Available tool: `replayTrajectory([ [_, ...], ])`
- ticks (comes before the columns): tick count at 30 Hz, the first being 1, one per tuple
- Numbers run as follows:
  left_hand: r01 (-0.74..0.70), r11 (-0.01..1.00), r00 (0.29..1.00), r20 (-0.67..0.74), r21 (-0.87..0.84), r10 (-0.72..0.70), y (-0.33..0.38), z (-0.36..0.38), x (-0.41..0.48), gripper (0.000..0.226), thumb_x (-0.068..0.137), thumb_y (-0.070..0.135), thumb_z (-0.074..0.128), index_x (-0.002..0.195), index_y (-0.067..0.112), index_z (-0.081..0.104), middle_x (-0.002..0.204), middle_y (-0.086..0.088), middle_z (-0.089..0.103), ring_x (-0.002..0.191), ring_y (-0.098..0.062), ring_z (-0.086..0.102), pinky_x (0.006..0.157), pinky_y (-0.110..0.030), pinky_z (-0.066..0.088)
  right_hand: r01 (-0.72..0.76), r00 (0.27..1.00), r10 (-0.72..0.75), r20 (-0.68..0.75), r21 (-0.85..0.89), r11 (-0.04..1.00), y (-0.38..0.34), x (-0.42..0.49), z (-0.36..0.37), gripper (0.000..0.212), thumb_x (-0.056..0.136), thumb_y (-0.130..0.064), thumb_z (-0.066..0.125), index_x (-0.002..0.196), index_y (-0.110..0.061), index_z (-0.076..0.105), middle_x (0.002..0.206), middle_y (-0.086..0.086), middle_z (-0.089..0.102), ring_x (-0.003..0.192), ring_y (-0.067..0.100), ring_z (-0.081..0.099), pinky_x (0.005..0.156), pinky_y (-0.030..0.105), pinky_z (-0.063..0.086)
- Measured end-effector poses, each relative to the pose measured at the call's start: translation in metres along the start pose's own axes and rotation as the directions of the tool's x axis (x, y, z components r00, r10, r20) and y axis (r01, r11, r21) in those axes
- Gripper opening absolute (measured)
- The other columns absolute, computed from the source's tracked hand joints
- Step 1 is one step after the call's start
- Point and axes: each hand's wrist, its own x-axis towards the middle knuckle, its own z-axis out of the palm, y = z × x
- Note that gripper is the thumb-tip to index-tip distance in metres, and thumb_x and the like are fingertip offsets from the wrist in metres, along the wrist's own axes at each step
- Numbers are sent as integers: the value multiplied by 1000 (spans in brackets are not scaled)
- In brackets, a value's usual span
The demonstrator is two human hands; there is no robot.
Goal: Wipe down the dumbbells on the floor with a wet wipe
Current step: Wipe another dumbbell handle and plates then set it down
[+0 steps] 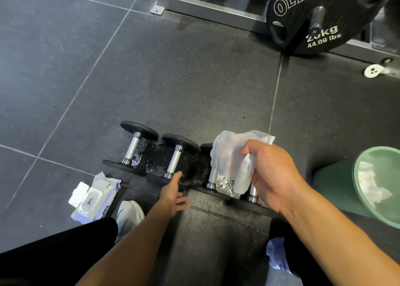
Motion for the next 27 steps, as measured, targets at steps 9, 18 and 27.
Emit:
replayTrajectory([
  [9, 125, 992, 962, 244, -10, -119, -34, 70, -8, 49, 95, 49, 72, 124, 12, 57, 139, -27, 50, 115, -48, 60, 87, -61, 59, 67, 991, -61, -115, 55, 996, -10, 3, -24, 20, 82, 6, 52, 79, -10, 63, 56, -8, 62, 53, 5, 62, 59, 27, 50],
  [18, 118, 981, 974, 212, -152, -84, -50, 90, -1, 21, 101, 9, 67, 112, -7, 58, 138, -36, 50, 124, -60, 56, 83, -70, 56, 54, 988, -46, -150, 49, 997, -14, 6, -50, 18, 79, 2, 57, 85, -11, 68, 72, -1, 63, 71, 15, 61, 70, 34, 49],
  [27, 93, 975, 994, 66, -201, -82, -35, 86, -28, 18, 96, -7, 58, 112, -4, 50, 106, -39, 64, 92, -56, 69, 76, -77, 57, 262, 959, -269, -88, -85, 961, -24, -2, -62, 36, 80, 7, 46, 58, -15, 63, 55, -13, 56, 63, 7, 54, 69, 27, 42],
])
